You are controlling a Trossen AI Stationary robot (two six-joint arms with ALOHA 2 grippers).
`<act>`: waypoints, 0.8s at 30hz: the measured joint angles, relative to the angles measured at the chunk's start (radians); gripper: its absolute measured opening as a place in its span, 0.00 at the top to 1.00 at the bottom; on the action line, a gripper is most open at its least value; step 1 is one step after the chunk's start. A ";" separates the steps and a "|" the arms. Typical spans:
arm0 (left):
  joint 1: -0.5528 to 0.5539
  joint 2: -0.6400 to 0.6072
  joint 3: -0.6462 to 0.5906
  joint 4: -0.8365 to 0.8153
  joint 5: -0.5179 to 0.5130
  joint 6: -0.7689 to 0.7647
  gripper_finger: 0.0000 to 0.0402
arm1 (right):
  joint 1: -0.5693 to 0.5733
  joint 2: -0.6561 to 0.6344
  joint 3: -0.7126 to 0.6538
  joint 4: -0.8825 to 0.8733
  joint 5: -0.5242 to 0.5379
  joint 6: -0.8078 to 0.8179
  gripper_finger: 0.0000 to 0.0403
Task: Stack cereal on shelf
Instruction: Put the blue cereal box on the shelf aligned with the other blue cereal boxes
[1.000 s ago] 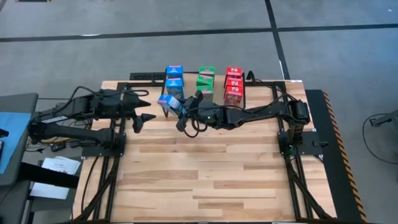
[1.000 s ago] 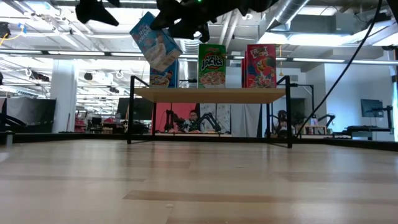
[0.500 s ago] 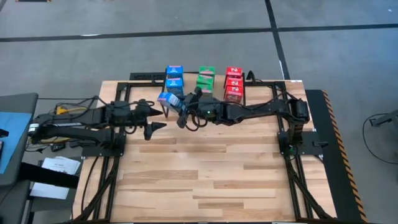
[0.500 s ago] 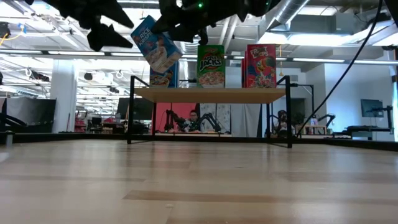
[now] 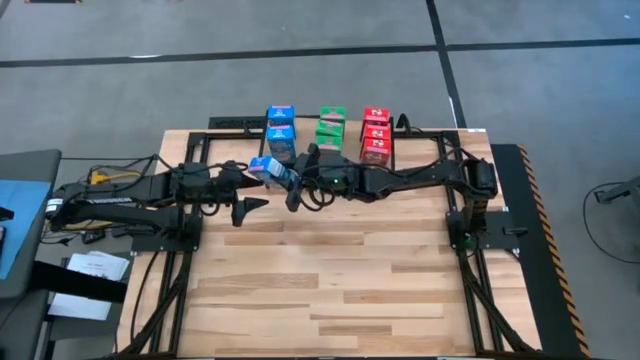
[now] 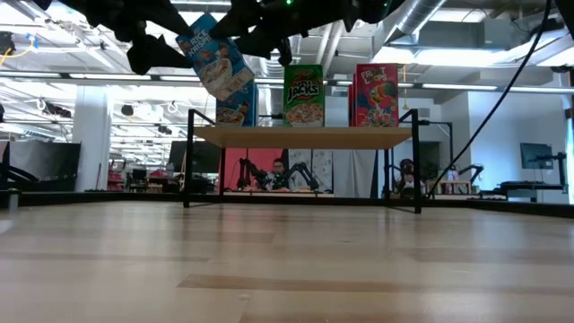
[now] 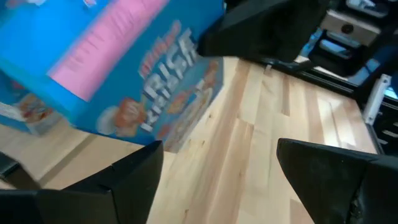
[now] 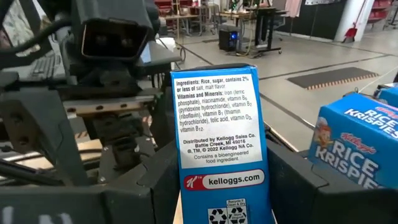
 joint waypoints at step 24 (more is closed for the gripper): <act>-0.024 -0.144 0.099 -0.087 0.088 0.169 0.24 | 0.074 0.000 0.044 -0.028 0.131 -0.140 0.45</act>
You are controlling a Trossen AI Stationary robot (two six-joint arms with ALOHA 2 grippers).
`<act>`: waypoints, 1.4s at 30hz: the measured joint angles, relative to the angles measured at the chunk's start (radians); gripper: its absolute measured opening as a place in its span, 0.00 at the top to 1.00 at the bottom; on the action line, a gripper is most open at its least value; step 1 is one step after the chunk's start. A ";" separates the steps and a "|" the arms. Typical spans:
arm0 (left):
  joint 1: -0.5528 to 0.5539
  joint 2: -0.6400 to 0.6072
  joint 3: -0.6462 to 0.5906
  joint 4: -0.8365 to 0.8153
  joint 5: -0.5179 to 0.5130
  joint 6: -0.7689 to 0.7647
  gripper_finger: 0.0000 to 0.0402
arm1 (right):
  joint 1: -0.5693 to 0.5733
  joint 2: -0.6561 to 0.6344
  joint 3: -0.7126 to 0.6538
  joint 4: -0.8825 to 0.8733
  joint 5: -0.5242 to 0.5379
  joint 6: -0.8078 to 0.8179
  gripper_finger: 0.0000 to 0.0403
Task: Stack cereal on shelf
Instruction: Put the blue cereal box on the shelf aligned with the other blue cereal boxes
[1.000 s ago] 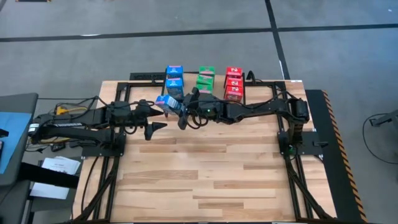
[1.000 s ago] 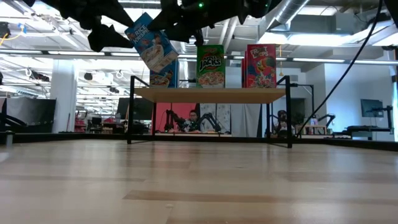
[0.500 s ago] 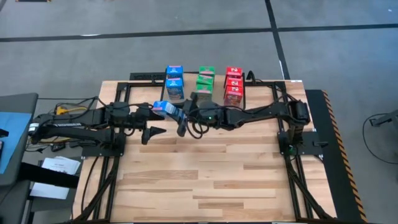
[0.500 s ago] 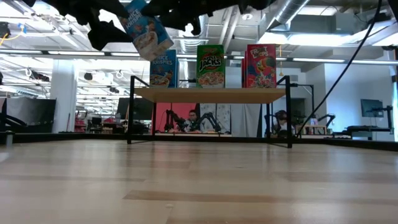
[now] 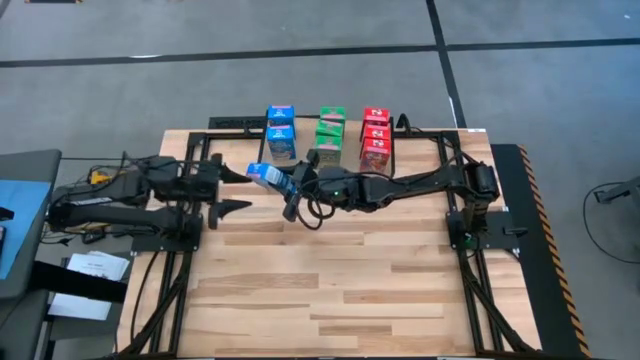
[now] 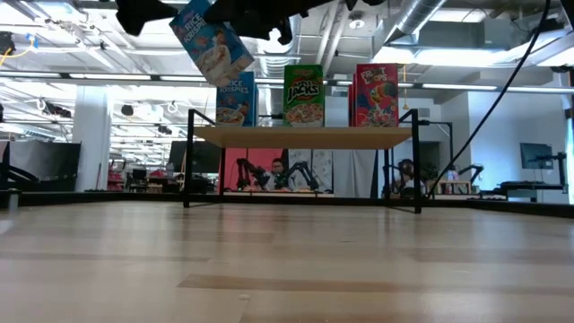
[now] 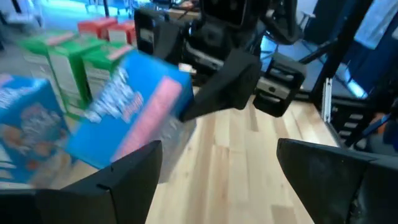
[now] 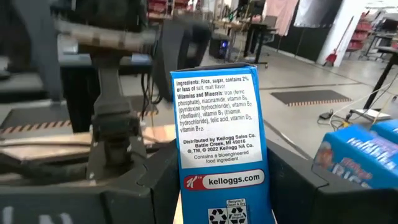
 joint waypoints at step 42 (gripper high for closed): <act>0.000 0.212 0.227 -0.279 -0.039 0.172 0.24 | 0.000 0.001 0.049 -0.121 -0.238 0.114 0.45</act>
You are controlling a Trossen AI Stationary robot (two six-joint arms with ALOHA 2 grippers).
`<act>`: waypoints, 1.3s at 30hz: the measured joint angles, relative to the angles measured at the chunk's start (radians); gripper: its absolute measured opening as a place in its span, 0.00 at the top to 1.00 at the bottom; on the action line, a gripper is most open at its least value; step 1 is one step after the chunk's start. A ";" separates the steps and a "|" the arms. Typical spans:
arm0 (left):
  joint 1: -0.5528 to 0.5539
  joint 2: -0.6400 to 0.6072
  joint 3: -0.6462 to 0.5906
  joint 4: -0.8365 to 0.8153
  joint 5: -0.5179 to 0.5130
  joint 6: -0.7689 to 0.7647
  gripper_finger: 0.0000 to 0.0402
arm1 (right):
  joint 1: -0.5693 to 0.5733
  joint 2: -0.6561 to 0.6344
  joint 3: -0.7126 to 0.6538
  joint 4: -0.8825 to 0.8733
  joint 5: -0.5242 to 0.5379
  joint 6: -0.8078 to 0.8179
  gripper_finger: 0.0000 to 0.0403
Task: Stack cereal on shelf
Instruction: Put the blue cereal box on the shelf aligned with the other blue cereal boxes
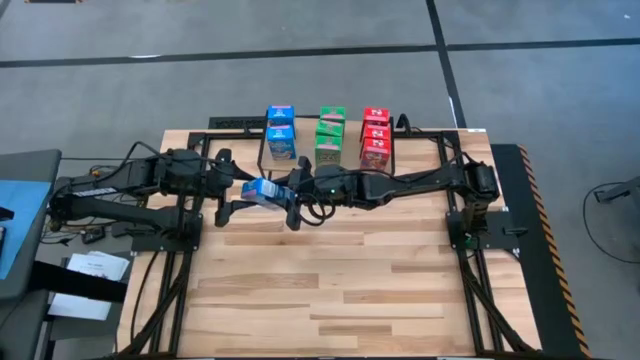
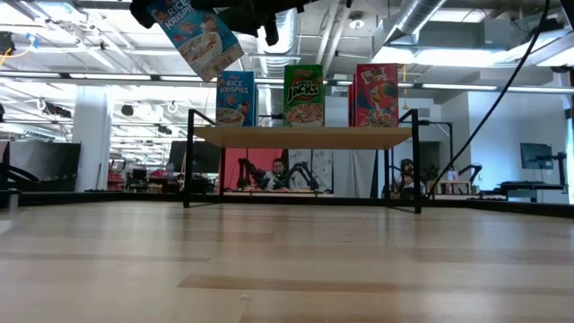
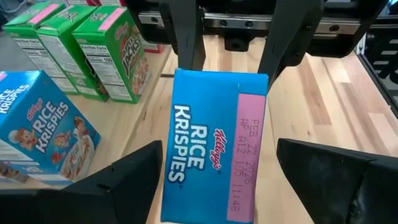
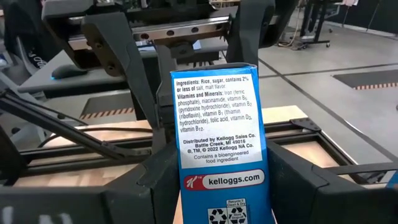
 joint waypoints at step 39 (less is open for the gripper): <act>0.000 -0.003 0.000 0.001 0.013 -0.038 0.62 | -0.023 -0.001 0.000 -0.032 -0.080 0.233 0.26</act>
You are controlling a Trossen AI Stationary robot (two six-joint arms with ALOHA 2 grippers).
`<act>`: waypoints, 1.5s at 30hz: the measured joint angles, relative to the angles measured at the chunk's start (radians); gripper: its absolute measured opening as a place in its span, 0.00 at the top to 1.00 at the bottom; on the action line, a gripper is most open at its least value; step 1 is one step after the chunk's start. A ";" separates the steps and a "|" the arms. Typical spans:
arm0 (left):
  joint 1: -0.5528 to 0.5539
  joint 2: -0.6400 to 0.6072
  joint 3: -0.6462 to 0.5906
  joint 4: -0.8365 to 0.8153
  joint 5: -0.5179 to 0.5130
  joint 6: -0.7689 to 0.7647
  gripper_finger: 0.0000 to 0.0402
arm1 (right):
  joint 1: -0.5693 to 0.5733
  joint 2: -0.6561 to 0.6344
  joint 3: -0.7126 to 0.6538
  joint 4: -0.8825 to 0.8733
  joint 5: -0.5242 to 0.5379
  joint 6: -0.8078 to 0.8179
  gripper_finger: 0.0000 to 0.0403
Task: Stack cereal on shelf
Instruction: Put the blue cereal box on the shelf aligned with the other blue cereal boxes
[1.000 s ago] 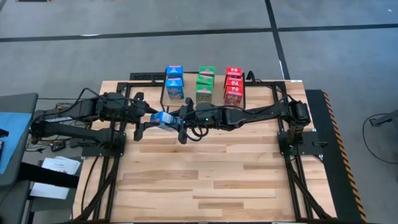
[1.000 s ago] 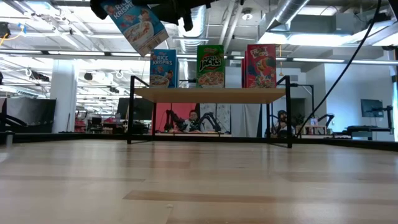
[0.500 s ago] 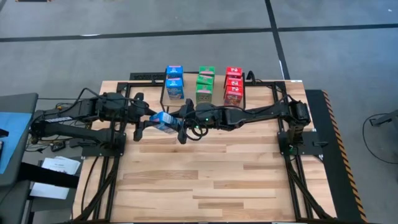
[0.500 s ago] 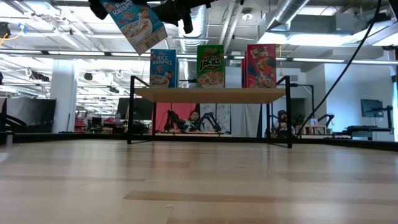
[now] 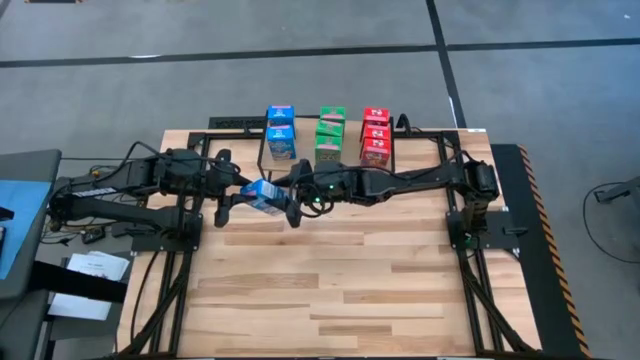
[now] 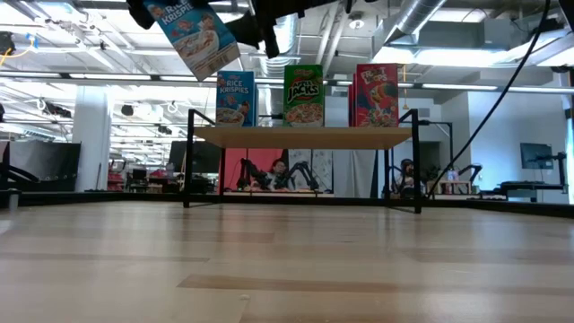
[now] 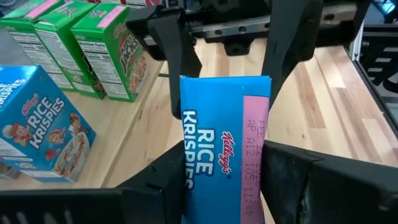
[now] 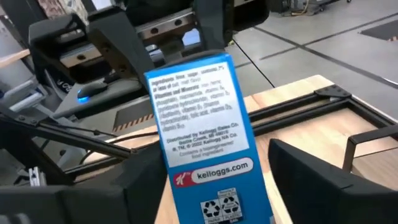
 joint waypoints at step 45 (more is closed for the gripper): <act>0.240 0.386 0.345 -0.221 -0.096 0.448 0.62 | -0.007 -0.262 0.198 -0.245 0.113 -0.392 0.15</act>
